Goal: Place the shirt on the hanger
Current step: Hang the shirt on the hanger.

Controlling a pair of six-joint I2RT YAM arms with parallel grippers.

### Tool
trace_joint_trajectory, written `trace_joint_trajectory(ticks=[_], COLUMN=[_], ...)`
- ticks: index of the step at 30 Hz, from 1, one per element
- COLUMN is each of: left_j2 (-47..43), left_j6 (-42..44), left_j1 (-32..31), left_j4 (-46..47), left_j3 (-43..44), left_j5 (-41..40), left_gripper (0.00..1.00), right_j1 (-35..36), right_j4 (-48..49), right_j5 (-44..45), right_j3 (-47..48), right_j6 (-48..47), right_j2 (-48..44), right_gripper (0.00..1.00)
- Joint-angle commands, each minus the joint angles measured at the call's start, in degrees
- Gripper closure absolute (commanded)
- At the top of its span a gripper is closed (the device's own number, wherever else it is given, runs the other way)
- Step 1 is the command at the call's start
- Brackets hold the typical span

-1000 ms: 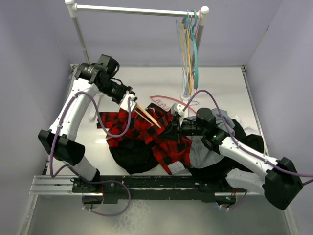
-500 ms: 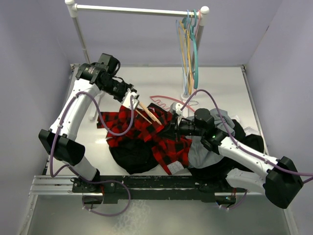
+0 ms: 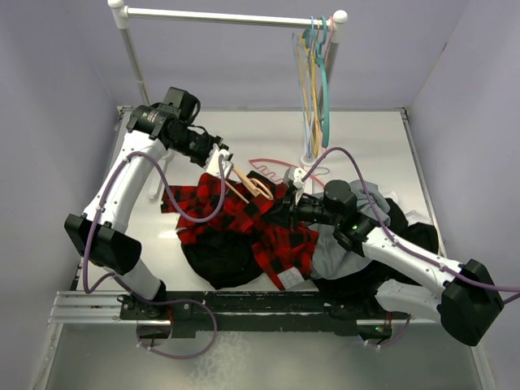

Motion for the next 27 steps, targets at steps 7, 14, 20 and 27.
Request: trace_joint_trajectory(ticks=[7, 14, 20, 27], left_j2=[0.88, 0.77, 0.69, 0.82], left_j6=[-8.22, -9.74, -12.96, -19.51], left_j1=[-4.69, -5.07, -5.10, -5.08], left_j4=[-1.45, -0.54, 2.29, 7.77], left_j3=[-1.58, -1.60, -1.65, -1.54], left_j5=[10.84, 10.95, 10.76, 11.75], left_gripper=[1.00, 1.00, 1.00, 1.00], right_j1=[2.12, 2.49, 2.53, 2.56], right_j4=[24.08, 24.51, 22.80, 16.28], right_j5=[0.84, 0.17, -0.43, -0.48], right_j3=[7.03, 7.49, 5.57, -1.99], right_j6=[-3.37, -3.94, -4.83, -3.01], right_j2=[-0.38, 0.69, -1.16, -11.97], right_gripper=[0.73, 0.94, 1.00, 1.00])
